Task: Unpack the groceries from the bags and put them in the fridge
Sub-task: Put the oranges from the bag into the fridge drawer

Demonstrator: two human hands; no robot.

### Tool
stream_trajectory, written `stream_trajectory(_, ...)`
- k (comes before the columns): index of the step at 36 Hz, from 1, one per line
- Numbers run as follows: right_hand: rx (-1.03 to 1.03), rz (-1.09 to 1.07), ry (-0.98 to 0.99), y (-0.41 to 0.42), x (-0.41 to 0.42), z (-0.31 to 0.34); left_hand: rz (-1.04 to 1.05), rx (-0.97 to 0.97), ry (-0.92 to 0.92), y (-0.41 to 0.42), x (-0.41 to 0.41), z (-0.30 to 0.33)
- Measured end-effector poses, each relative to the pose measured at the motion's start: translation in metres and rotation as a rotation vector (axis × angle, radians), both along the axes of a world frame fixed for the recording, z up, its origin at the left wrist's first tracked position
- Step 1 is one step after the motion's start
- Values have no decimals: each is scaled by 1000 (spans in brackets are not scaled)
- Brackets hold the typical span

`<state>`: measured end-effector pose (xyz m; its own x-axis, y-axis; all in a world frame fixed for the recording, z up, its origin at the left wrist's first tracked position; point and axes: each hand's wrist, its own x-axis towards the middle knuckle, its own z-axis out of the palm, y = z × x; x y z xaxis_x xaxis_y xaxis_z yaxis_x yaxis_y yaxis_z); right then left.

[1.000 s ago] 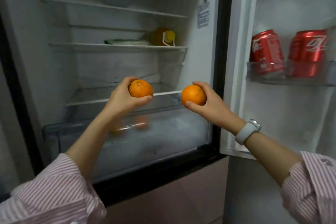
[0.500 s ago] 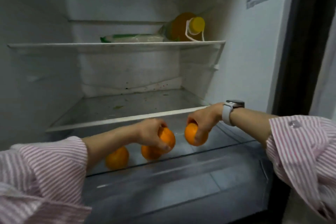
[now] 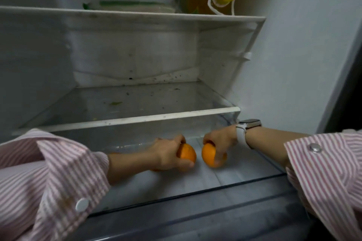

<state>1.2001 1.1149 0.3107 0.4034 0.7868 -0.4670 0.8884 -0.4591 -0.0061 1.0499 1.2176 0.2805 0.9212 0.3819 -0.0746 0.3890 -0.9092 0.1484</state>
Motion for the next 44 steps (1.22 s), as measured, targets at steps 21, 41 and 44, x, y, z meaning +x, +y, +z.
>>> stream_trajectory(21, 1038, 20, -80, -103, -148, 72, 62, 231, -463, -48, -131, 108)
stream_trajectory(41, 939, 149, 179, -270, -405, -249, 823, 221, -449, -309, -456, -227)
stream_trajectory(44, 823, 218, 272, -292, -458, -277, 988, 150, -336, -355, -524, -258)
